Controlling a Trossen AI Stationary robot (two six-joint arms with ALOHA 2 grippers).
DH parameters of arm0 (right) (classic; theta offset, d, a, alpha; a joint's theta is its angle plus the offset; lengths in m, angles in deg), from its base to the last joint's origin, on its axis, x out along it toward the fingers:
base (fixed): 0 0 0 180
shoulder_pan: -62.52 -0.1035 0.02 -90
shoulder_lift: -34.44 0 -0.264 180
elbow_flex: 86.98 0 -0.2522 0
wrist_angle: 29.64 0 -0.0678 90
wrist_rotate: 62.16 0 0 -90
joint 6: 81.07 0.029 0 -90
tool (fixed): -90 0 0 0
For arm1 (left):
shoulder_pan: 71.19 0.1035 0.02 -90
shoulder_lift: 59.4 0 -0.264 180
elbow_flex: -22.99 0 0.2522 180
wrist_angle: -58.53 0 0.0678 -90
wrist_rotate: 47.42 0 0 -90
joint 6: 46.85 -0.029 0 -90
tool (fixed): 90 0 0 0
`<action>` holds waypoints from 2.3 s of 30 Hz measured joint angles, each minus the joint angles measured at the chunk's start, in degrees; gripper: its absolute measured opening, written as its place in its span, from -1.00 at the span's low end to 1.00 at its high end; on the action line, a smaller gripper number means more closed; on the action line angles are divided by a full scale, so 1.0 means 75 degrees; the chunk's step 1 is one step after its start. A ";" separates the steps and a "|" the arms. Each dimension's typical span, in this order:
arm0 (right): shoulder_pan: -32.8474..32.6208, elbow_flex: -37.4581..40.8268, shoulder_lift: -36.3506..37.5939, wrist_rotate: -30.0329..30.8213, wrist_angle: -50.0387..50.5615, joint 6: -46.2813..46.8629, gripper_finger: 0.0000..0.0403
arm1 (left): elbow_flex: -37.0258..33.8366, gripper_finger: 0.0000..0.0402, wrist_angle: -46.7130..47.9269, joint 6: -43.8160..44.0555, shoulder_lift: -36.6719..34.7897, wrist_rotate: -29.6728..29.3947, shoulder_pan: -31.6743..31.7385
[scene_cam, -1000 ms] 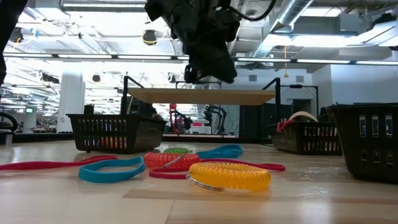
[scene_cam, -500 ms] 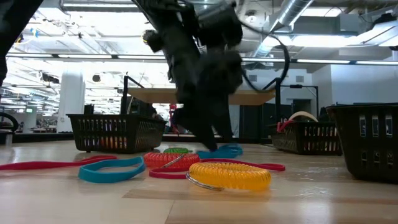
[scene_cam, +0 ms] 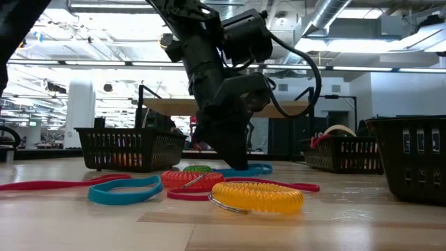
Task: Pick & Place Office Desk Supplies
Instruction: Put the top blue rubber band into the top right black bin
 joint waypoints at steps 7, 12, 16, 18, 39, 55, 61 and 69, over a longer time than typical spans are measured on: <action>0.0000 0.0000 -0.0003 -0.0001 0.0000 0.0025 0.05 | -0.0065 -0.99 -0.0225 0.0371 -0.0261 -0.0086 -0.0040; 0.0000 -0.0001 0.0000 -0.0001 -0.0004 0.0028 0.05 | -0.0021 -0.99 -0.0769 0.0463 -0.1409 -0.0590 0.0082; 0.0000 -0.0003 -0.0002 0.0000 -0.0006 0.0028 0.05 | -0.0061 -1.00 -0.1380 0.0500 -0.2149 -0.1337 0.0319; 0.0001 -0.0003 0.0000 -0.0001 -0.0038 0.0031 0.05 | -0.0044 -1.00 -0.2059 0.0571 -0.2484 -0.1501 0.0452; 0.0003 -0.0003 0.0006 -0.0003 0.0106 0.0226 0.05 | 0.0499 -0.99 -0.6192 0.1460 0.0118 -0.0551 0.1304; 0.0003 -0.0003 0.0006 -0.0033 0.0318 0.0235 0.05 | 0.0673 -0.13 -0.5831 0.0551 0.0239 -0.0386 0.1301; 0.0003 0.0074 -0.0139 -0.0033 0.0105 0.0241 0.05 | 0.0688 -0.04 -0.4261 0.0544 -0.1043 0.0165 0.1165; -0.0006 0.2188 -0.0756 -0.0056 -0.2080 -0.0522 0.05 | 0.0687 -0.32 -0.0017 -0.0664 -0.3740 -0.2461 0.0170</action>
